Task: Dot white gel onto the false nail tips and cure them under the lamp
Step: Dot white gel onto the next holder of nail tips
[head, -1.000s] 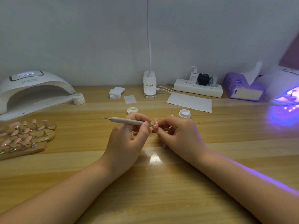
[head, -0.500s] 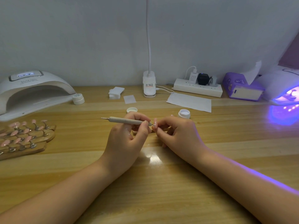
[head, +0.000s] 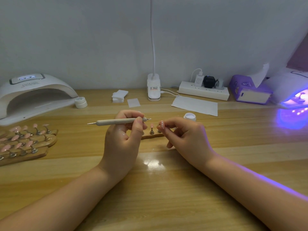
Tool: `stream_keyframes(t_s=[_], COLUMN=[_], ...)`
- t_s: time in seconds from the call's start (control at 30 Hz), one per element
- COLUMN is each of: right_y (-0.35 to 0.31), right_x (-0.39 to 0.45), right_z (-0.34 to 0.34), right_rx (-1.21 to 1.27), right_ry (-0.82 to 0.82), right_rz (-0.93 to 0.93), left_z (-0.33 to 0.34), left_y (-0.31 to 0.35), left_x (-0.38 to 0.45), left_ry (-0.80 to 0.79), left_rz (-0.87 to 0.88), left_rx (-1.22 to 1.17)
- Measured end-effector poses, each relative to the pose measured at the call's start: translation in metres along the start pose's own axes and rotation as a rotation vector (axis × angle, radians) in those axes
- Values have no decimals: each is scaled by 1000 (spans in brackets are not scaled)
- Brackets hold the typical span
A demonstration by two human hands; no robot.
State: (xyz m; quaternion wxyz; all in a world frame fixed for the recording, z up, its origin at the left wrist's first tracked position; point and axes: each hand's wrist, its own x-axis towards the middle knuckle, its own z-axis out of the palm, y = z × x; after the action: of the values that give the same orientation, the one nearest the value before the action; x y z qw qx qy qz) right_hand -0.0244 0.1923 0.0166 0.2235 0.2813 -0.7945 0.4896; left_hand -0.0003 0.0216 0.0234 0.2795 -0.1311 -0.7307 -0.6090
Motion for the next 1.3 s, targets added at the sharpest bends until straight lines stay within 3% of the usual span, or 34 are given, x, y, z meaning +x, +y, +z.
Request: stream_keyframes(t_s=[0.43, 0.77, 1.3], right_y=[2, 14, 18], right_x=[2, 7, 10], right_z=[0, -2, -1], right_rx=[-29, -357, -490], right_ry=[34, -6, -101], right_rz=[104, 303, 308], left_z=[0, 0, 0], left_y=[0, 0, 0], left_x=[0, -1, -1], left_ry=[-5, -17, -59], left_rz=[11, -8, -7], left_rx=[23, 22, 8])
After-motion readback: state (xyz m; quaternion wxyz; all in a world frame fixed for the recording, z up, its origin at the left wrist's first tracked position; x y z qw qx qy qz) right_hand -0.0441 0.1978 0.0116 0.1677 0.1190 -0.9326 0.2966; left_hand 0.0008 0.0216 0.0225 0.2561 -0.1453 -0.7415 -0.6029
